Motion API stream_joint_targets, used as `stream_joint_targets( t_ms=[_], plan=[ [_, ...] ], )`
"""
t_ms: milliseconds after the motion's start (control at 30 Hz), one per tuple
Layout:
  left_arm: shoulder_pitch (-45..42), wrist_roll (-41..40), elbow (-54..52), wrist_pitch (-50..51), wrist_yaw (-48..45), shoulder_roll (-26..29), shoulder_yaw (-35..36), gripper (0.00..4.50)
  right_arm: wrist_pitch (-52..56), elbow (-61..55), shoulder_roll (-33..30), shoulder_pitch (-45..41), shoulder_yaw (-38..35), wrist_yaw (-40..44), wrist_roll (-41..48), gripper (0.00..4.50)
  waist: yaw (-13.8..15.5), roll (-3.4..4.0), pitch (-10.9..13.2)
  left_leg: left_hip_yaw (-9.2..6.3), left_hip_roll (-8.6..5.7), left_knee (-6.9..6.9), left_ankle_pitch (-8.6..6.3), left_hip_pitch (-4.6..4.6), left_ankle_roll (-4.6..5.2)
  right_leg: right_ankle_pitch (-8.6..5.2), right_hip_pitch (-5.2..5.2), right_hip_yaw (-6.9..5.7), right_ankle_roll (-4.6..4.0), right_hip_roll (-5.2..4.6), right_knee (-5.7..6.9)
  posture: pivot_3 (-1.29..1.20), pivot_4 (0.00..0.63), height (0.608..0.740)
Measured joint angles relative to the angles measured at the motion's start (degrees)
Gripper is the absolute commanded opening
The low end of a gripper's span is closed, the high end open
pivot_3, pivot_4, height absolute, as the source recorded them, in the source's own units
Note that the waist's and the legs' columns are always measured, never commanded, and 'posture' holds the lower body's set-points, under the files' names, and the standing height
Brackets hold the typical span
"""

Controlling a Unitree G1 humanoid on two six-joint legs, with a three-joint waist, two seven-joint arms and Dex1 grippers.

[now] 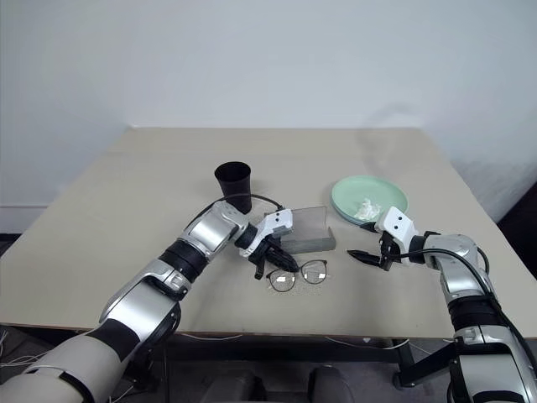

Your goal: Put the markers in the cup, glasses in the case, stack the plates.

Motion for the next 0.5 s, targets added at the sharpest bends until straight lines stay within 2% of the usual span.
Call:
stream_joint_targets(
  t_ms=[300, 500],
  plan=[
    [-5.8, -1.1, -2.8, -5.0, -1.0, 2.4, 4.2, 0.02, -0.3, 0.9, -0.1, 0.0, 0.0, -0.3, -0.1, 4.09, 0.0, -0.07, 0.0, 0.01, -0.01, 0.00, 0.00, -0.02, 0.00, 0.00, -0.01, 0.01, 0.00, 0.00, -0.01, 0.00, 0.000, 0.733],
    [-14.4, 2.3, 9.4, -16.7, 6.8, 2.3, 6.0, 0.02, 0.6, 1.0, -0.5, -0.1, 0.0, 2.2, 0.6, 4.09, 0.0, -0.11, 0.1, 0.01, -0.04, 0.00, 0.00, -0.01, 0.00, 0.00, -0.01, 0.00, 0.01, 0.00, -0.01, 0.00, 0.000, 0.733]
  ],
)
